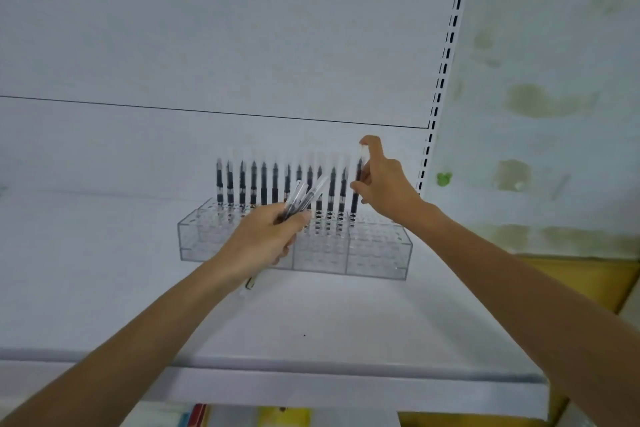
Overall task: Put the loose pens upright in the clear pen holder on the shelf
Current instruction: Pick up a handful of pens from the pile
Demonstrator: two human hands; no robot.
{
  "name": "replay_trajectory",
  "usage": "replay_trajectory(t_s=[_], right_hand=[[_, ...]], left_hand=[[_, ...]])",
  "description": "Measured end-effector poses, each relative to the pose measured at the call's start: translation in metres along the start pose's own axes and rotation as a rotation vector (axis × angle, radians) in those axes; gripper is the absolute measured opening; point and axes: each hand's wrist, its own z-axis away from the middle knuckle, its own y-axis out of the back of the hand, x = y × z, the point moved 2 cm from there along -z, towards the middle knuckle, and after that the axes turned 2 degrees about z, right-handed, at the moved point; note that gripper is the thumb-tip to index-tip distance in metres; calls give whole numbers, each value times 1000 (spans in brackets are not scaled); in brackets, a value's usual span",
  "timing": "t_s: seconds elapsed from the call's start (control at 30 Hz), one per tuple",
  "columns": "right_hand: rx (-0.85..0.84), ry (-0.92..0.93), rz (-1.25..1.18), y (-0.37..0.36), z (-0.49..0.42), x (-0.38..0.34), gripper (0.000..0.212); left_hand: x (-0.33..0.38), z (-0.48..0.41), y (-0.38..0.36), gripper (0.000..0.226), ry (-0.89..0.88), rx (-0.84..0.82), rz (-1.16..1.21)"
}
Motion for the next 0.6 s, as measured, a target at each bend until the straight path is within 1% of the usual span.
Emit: replay_trajectory(t_s=[0.07, 0.13, 0.33, 0.43, 0.5, 0.6], right_hand=[[-7, -56, -26, -1, 0, 6, 57], [2, -74, -39, 1, -1, 8, 58], [53, -7, -14, 0, 8, 7, 59], [59, -1, -33, 4, 8, 6, 58], [30, 34, 1, 2, 8, 4, 57], [-42, 101, 117, -11, 11, 3, 58]], left_hand=[[1, 0, -2, 26, -3, 4, 4], [2, -1, -5, 26, -6, 8, 19], [4, -5, -23, 28, 33, -23, 64], [6, -6, -30, 30, 43, -18, 90], [8, -7, -33, 30, 53, -10, 106], [9, -9, -36, 30, 61, 0, 106]])
